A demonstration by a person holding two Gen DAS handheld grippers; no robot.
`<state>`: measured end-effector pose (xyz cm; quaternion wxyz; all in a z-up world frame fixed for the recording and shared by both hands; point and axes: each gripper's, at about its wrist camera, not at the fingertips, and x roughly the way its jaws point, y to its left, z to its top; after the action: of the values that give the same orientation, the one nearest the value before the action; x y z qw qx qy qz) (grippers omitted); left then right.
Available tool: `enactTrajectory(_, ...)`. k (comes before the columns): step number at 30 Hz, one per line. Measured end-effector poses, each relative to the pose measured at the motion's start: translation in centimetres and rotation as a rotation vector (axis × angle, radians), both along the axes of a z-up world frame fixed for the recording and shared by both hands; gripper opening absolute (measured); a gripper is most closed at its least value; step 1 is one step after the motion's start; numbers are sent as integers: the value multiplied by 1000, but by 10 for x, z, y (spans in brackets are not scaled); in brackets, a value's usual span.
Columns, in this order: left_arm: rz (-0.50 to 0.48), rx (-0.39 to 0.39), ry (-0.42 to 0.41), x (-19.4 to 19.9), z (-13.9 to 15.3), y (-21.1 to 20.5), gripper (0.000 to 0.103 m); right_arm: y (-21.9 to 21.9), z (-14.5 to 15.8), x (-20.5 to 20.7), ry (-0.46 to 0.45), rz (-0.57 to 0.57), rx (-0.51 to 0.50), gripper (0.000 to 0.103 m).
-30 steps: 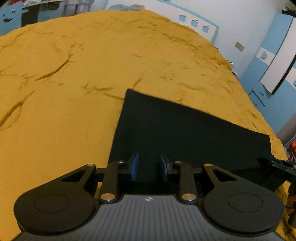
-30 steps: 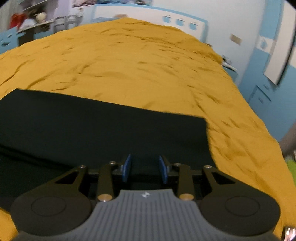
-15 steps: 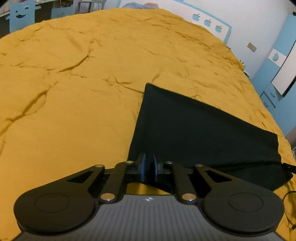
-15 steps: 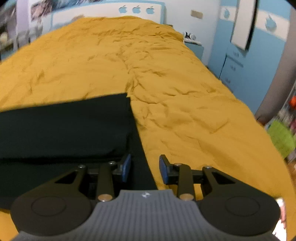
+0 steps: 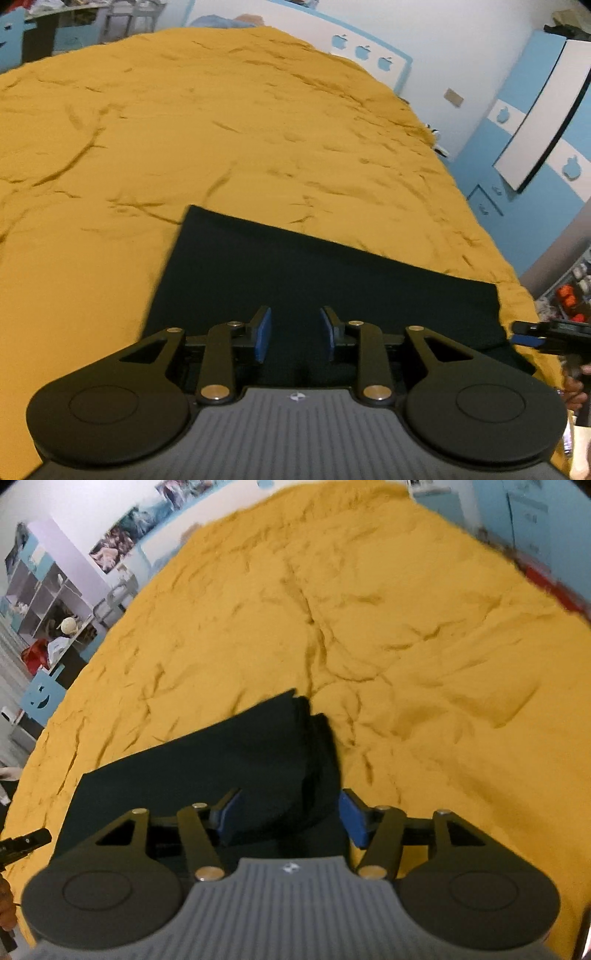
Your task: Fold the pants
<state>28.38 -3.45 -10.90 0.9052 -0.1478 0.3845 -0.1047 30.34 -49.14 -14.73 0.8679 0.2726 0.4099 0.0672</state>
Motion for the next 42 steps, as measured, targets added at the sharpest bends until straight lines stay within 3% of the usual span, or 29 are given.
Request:
enactTrajectory(7,-71,10,22,25,-7,-35,34,-27,-44,29,66,47,257,55)
enactTrajectory(12,-105,18,31,37,-12,-56,34,-32,-66,43,63,82,374,43)
enactTrajectory(16,-128,14,43,47,-16,-68,34,-39,-79,48,65,86,437,26)
enactTrajectory(19,-146,18,47,58,-17,-78,34,-40,-73,43,41,89,433,16)
enactTrajectory(24,-216,111,36,82,-17,-107,34,-30,-38,37,-6,95,340,12)
enactTrajectory(28,-333,304,-14,97,-24,-146,34,-16,-4,34,-6,98,230,12)
enactTrajectory(34,-388,470,-33,120,-49,-178,34,-12,29,25,-28,107,206,9)
enactTrajectory(38,-386,488,-28,128,-60,-183,34,-2,40,27,-28,112,176,8)
enactTrajectory(42,-389,477,-32,117,-48,-177,34,3,44,29,-14,79,179,8)
